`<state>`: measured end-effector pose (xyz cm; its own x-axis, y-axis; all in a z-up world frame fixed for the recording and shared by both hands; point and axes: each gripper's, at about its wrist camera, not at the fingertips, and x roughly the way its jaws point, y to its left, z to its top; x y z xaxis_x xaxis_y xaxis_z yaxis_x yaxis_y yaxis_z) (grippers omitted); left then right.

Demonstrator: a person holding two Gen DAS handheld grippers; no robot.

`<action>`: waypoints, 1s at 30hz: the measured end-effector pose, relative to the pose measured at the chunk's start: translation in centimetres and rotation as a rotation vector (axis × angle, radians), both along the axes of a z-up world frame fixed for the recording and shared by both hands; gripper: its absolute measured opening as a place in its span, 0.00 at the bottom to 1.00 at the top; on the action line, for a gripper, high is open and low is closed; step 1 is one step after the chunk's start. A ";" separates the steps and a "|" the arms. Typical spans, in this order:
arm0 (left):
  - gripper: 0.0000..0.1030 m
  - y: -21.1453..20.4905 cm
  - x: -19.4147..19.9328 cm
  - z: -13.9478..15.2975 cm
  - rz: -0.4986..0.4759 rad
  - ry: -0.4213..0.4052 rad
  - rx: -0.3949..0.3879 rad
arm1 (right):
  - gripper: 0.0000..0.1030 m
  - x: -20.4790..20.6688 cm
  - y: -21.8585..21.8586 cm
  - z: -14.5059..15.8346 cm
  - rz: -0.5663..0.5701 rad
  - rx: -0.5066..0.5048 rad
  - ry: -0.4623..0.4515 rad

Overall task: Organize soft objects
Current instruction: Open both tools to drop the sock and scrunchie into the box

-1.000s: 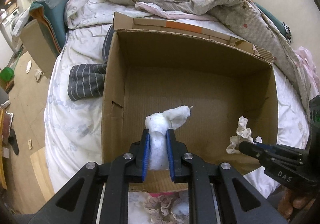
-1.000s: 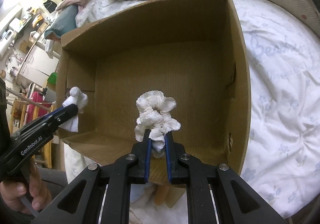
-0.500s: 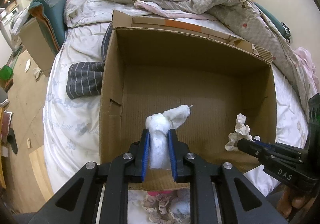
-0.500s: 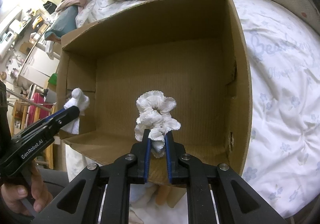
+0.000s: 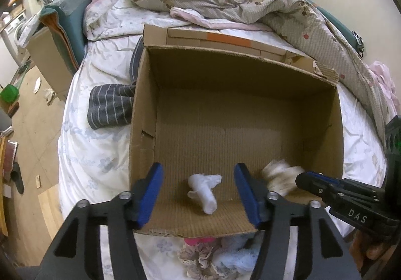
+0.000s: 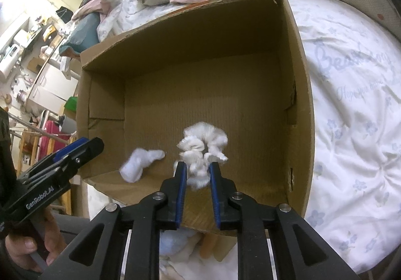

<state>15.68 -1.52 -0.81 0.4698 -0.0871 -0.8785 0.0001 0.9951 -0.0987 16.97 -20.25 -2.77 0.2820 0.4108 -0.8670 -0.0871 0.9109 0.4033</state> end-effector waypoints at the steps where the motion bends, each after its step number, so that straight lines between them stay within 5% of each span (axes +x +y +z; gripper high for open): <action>1: 0.59 0.1 0.0 0.1 0.004 -0.001 -0.003 | 0.32 0.0 -0.1 0.1 -0.005 0.001 -0.005; 2: 0.60 0.1 0.0 0.1 0.006 -0.002 -0.005 | 0.54 0.0 -0.1 0.2 -0.012 0.001 -0.010; 4: 0.60 0.2 0.0 0.2 0.009 -0.002 -0.011 | 0.81 -0.1 -0.5 0.6 -0.047 -0.011 -0.029; 30: 0.60 1.5 -4.1 2.1 0.043 -0.017 -0.006 | 0.81 -2.4 -2.0 2.4 -0.099 -0.004 -0.062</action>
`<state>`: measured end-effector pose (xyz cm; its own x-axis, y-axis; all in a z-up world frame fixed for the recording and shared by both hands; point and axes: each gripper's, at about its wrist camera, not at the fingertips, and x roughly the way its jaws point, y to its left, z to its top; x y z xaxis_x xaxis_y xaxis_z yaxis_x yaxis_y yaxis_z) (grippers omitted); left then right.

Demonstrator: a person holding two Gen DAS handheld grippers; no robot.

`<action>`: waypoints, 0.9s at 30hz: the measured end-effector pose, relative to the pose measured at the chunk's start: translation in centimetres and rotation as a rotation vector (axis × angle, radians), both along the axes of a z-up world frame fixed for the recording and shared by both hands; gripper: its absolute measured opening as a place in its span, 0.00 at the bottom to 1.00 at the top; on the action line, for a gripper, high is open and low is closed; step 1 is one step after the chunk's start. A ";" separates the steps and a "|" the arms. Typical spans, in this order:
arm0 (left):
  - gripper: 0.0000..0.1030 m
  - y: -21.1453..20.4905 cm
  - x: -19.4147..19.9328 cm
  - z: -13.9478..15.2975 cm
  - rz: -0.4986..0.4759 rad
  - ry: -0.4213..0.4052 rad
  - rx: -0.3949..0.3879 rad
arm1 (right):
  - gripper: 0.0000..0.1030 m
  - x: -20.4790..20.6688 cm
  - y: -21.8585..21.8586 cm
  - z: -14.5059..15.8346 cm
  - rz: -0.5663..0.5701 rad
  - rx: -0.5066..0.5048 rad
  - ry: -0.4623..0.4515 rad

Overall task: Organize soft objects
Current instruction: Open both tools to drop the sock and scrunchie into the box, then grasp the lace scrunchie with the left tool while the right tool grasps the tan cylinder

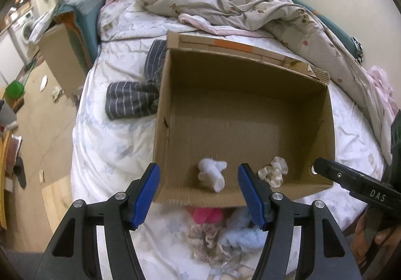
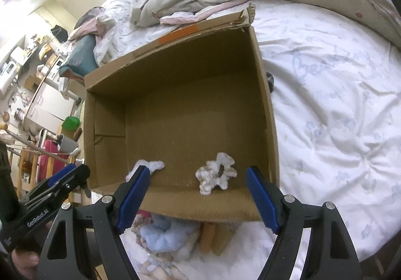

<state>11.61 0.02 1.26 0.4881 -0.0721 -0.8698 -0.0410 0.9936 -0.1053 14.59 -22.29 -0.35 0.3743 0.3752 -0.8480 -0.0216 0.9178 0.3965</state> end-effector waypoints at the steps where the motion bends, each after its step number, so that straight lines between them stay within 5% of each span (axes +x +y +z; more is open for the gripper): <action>1: 0.60 0.2 -0.3 -0.1 0.012 0.007 -0.009 | 0.81 -0.3 0.0 0.1 0.000 -0.003 0.000; 27: 0.60 3.3 -6.0 -1.2 0.089 0.120 -0.033 | 0.81 -6.7 -1.4 -0.6 -0.054 -0.007 0.055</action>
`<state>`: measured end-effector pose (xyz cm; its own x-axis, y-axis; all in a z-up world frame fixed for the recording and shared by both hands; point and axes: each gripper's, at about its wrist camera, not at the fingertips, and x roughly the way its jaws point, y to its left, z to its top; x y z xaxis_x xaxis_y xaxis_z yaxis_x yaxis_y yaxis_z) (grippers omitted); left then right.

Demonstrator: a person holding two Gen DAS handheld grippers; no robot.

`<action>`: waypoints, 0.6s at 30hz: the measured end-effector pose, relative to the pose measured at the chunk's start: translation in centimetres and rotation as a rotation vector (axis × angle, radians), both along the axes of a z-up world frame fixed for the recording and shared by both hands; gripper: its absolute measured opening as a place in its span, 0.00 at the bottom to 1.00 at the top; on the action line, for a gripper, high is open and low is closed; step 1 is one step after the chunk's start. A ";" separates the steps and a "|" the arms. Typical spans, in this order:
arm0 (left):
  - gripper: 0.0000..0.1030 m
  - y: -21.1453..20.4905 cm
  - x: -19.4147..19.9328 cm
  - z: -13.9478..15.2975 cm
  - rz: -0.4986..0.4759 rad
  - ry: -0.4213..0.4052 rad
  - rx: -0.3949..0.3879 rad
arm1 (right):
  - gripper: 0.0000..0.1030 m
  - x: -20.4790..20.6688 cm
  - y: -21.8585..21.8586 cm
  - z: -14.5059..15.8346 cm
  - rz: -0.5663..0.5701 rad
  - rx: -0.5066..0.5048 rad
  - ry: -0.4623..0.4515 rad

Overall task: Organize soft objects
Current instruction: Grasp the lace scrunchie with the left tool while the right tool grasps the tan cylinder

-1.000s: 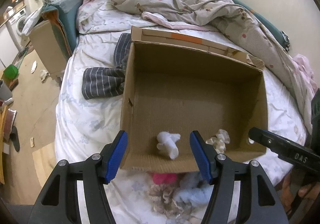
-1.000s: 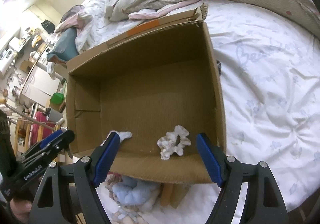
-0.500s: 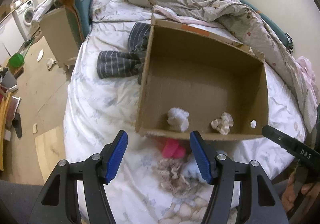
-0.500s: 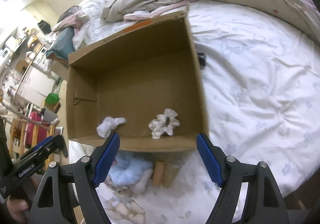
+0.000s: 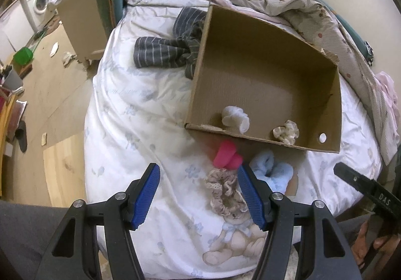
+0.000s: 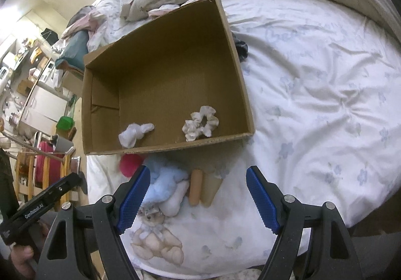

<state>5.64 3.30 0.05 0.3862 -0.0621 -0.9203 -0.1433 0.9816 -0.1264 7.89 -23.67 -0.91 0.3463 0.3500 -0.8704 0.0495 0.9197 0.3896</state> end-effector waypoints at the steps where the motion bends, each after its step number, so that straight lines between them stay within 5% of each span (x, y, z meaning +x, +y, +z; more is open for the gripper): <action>1: 0.60 0.1 0.0 -0.1 0.004 0.006 0.002 | 0.81 0.0 0.0 -0.3 0.001 0.005 0.013; 5: 0.60 0.6 0.6 -1.1 0.022 0.052 0.008 | 0.81 0.2 -0.3 -1.4 -0.020 0.007 0.060; 12: 0.51 0.8 1.8 -5.6 0.050 0.210 -0.114 | 0.81 0.5 -0.5 -1.9 -0.036 0.019 0.079; 18: 0.48 -1.4 2.5 -8.8 0.012 0.297 -0.140 | 0.81 0.8 -0.7 -2.5 -0.037 0.022 0.100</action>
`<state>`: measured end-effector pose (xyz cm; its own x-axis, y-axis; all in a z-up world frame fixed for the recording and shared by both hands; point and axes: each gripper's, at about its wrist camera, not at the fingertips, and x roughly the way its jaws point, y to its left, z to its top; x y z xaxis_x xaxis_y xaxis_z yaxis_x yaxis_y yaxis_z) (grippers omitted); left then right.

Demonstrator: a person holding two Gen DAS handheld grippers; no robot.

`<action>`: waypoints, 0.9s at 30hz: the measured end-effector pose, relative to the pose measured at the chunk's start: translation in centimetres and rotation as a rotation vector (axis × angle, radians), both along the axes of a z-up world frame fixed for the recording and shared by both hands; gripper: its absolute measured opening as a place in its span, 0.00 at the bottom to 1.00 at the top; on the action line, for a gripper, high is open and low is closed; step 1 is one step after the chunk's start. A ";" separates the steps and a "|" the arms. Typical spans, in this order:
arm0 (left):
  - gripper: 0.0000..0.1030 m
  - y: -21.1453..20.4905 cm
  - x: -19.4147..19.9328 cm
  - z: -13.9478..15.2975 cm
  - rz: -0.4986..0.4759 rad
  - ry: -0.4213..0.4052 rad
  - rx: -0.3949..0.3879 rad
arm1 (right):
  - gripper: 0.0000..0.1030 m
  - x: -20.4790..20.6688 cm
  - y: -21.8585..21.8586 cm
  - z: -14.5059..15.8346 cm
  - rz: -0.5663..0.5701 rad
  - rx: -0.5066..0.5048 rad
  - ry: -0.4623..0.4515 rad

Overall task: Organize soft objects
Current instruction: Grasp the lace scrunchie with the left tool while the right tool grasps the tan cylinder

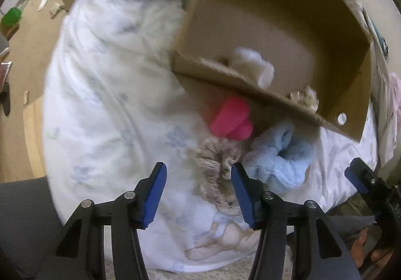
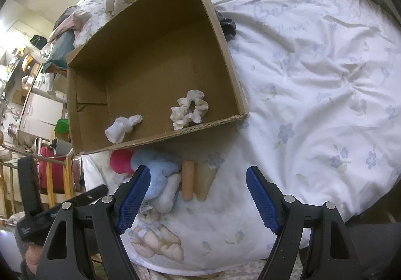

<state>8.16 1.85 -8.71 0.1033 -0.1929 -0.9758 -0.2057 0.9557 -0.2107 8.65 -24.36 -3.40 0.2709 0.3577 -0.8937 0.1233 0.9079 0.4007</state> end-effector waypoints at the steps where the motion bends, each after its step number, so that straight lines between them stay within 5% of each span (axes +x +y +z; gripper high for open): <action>1: 0.46 -0.4 0.1 -0.4 -0.009 0.010 -0.007 | 0.81 0.0 -0.1 -0.1 0.000 0.001 0.003; 7: 0.08 -2.3 0.8 -2.9 -0.068 0.075 0.005 | 0.81 0.2 -0.4 -0.3 -0.011 0.012 0.012; 23: 0.07 0.5 -1.9 4.6 -0.014 -0.112 -0.013 | 0.81 0.3 0.0 -1.5 0.012 0.013 0.059; 27: 0.07 0.3 -2.0 6.0 -0.024 -0.168 0.032 | 0.61 0.6 1.0 -2.6 0.040 0.026 0.098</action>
<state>6.15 2.15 -2.67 0.2612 -0.1659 -0.9509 -0.1471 0.9668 -0.2091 9.23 -23.36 -6.00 0.1673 0.3898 -0.9056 0.1271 0.9023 0.4119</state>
